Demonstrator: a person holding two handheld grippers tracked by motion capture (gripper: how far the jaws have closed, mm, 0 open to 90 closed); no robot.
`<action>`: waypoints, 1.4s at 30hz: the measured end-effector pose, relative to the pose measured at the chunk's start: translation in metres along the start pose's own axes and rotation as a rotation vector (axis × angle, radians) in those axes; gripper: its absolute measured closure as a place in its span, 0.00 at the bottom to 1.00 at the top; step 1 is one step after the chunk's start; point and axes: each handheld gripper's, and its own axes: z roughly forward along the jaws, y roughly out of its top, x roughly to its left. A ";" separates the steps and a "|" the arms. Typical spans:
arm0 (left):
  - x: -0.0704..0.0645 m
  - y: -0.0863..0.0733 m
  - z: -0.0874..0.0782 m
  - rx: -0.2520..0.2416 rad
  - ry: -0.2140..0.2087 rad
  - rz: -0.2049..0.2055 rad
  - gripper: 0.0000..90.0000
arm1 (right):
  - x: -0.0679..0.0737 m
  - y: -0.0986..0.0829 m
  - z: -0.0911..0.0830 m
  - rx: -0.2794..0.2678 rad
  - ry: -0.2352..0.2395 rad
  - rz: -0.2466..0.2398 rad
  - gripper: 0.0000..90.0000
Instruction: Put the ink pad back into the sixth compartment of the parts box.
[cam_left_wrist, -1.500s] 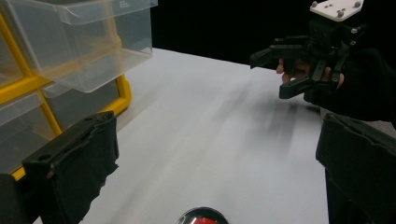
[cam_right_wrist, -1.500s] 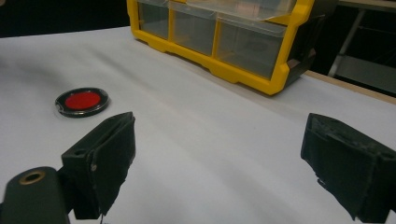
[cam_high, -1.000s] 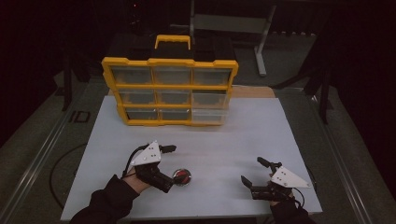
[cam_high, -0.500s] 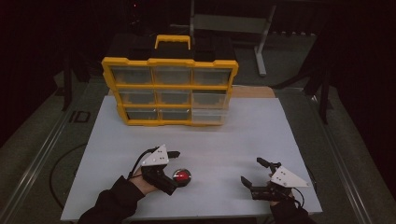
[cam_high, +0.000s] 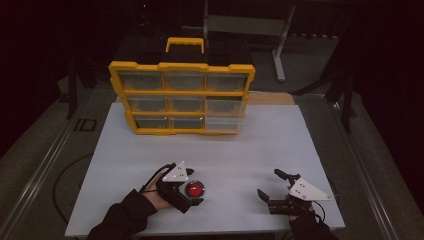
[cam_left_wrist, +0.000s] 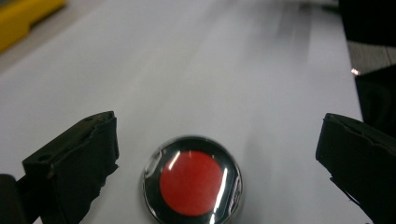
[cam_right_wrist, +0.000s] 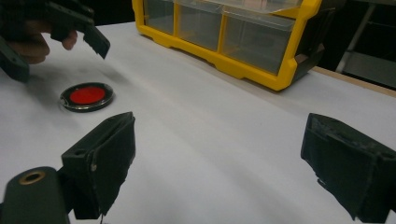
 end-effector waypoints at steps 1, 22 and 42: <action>0.000 -0.001 0.001 0.007 0.001 0.007 0.00 | 0.000 0.000 0.000 0.000 0.000 0.000 0.11; 0.007 -0.009 0.018 0.159 0.048 0.056 0.10 | 0.000 -0.001 0.000 0.004 0.005 0.000 0.11; 0.008 -0.007 0.022 0.171 0.006 0.063 0.28 | 0.000 -0.001 0.001 0.007 0.009 -0.006 0.11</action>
